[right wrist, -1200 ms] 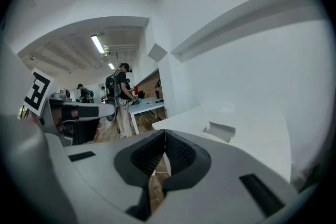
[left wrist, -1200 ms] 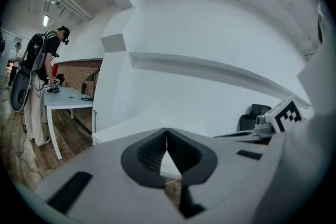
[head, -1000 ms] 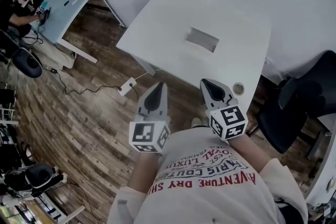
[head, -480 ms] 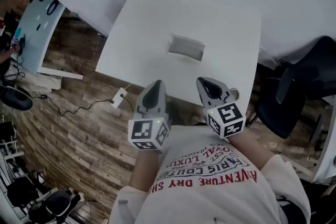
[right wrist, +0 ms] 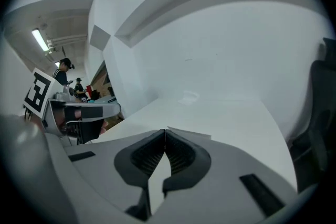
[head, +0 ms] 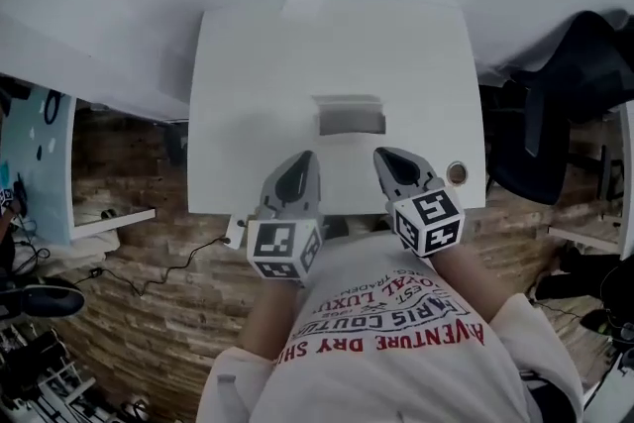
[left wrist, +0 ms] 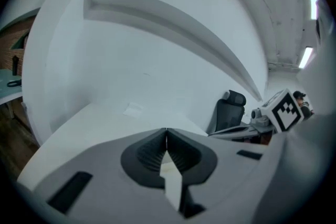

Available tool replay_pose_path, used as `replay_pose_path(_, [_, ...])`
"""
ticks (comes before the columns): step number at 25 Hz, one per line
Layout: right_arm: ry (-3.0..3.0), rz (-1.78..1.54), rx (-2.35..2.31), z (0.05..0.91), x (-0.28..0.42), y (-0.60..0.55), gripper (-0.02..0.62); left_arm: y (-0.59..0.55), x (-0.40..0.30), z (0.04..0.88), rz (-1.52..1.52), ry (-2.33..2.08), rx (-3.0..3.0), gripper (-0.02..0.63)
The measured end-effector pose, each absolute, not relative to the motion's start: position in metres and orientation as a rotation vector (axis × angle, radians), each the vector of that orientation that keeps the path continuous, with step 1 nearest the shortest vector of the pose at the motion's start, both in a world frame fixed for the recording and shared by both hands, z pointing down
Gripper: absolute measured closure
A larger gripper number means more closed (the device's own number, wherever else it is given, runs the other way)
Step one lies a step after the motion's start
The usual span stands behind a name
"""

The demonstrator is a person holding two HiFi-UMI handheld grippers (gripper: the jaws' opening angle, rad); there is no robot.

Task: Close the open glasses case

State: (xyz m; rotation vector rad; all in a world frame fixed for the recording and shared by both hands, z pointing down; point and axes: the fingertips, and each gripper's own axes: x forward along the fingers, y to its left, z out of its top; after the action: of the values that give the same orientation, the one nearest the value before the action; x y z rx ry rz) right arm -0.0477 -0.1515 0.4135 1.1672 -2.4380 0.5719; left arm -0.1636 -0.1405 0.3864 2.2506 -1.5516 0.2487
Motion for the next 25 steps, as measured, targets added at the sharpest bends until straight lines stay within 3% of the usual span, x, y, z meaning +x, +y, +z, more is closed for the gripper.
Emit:
replay_pose_path(8, [-2.343,0.605,1.304,0.436,-0.043,-0.164,0.583,-0.163,-0.161,0.436,0.381,-1.39,2.268,0.598])
replay_pose_path(25, [-2.229,0.728,1.156,0.518,-0.024,-0.194,0.583,-0.185,-0.128,0.543,0.522,-1.264,2.03,0.598])
